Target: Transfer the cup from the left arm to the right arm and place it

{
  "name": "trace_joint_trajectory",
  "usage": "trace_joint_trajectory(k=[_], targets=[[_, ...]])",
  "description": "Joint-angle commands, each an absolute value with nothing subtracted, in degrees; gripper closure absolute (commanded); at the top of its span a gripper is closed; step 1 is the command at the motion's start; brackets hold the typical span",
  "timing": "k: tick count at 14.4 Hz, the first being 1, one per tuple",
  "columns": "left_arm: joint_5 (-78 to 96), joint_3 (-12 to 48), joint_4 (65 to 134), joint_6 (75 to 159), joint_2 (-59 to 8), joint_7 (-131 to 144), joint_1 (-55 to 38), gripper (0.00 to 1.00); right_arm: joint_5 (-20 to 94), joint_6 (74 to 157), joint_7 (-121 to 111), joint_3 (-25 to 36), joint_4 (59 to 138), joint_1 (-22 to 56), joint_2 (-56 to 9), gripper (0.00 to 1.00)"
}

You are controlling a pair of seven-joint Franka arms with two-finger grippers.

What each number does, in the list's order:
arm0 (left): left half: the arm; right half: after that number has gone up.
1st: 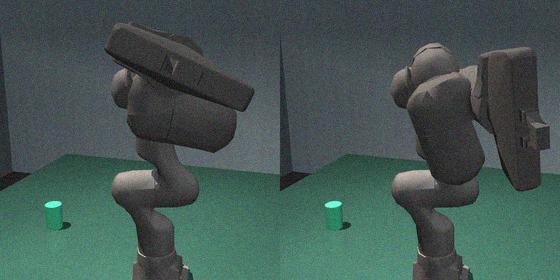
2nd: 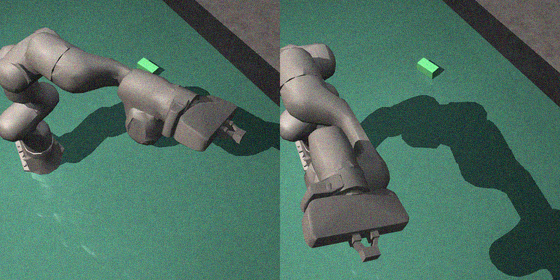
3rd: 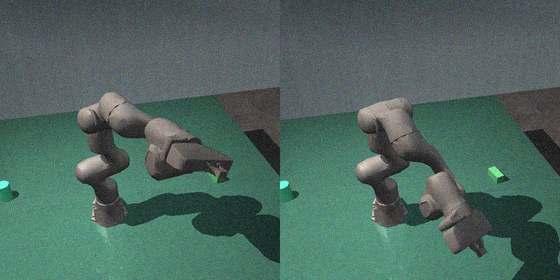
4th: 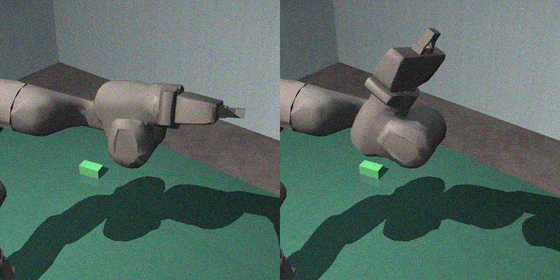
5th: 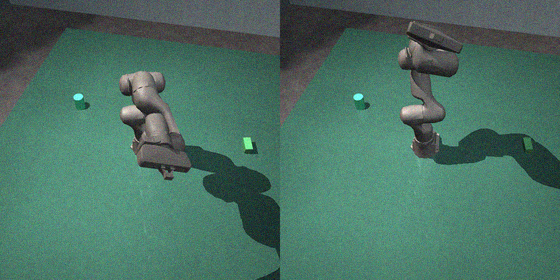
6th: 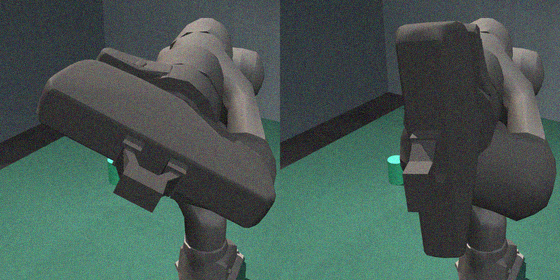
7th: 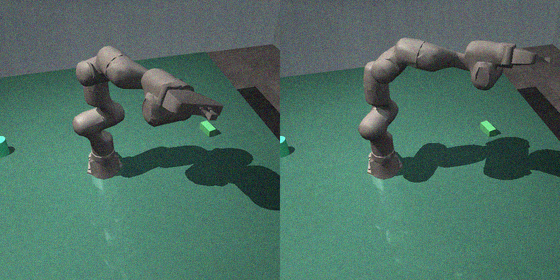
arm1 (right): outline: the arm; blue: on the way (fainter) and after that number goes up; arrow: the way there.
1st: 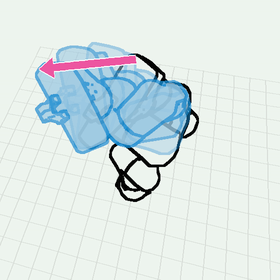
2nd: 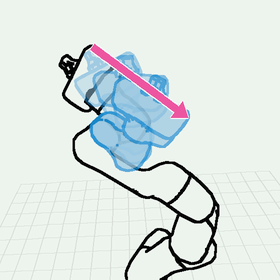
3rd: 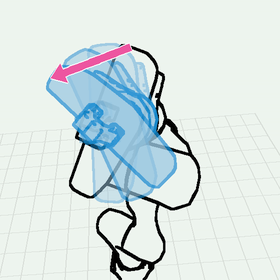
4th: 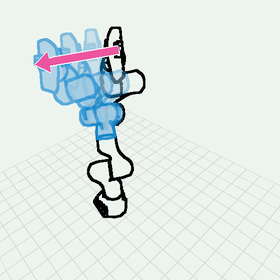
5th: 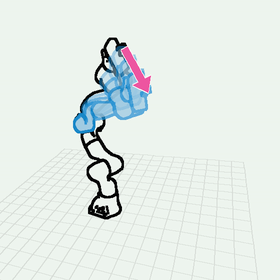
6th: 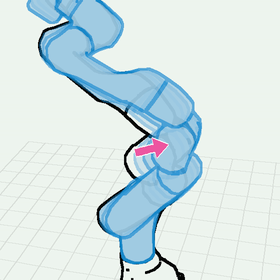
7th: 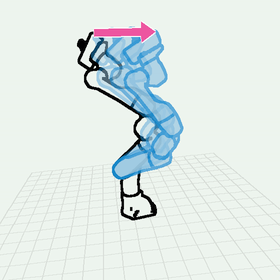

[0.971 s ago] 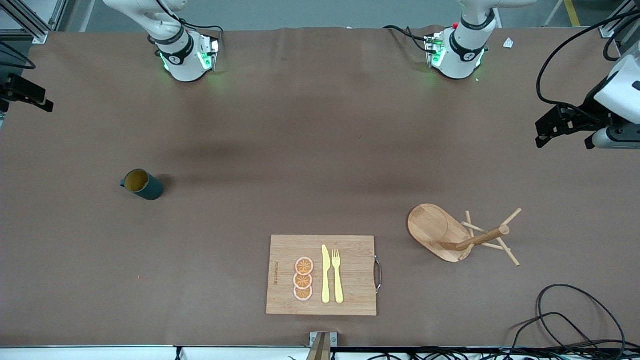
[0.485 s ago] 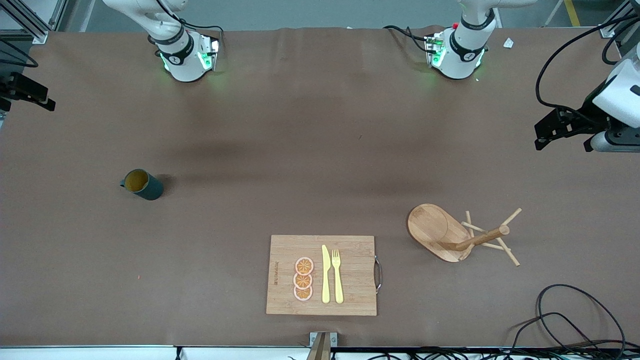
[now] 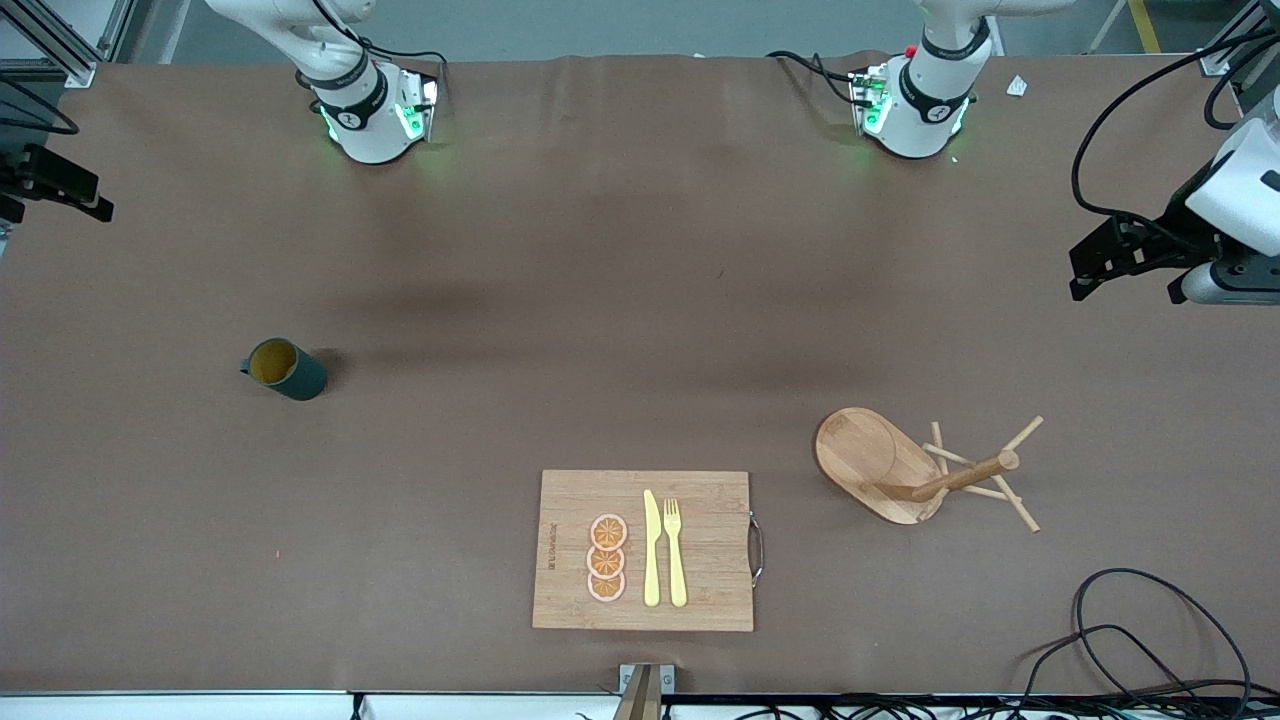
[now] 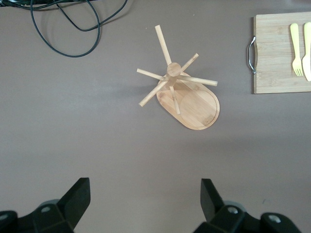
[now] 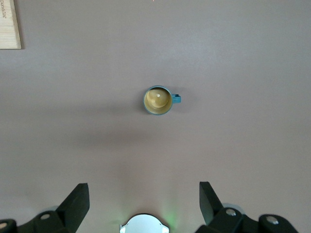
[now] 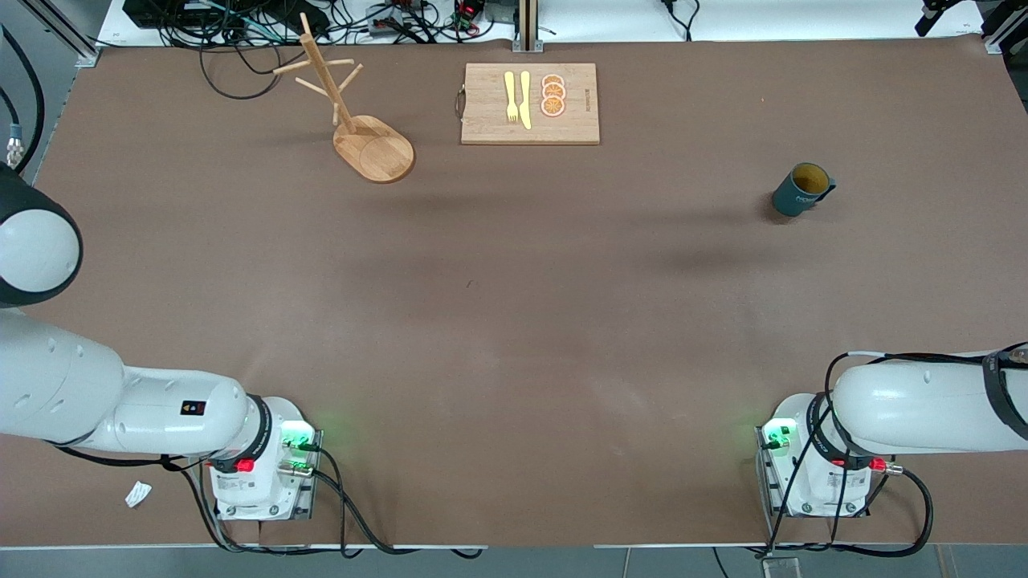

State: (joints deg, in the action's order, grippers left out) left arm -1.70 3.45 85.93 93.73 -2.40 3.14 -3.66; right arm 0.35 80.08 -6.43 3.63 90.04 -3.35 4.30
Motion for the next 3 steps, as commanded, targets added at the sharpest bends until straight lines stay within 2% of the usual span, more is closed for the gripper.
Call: trace_joint_trajectory(k=[1,3], targets=[[-1.3,3.4,85.3,94.0,-2.6,3.1,-3.4,0.00,1.6,80.7,-7.1,3.5,91.8,-3.8,5.9,0.00],[-1.3,3.4,85.3,94.0,-2.6,3.0,-3.4,0.00,2.0,80.8,-7.1,3.5,91.8,-3.8,5.9,0.00]])
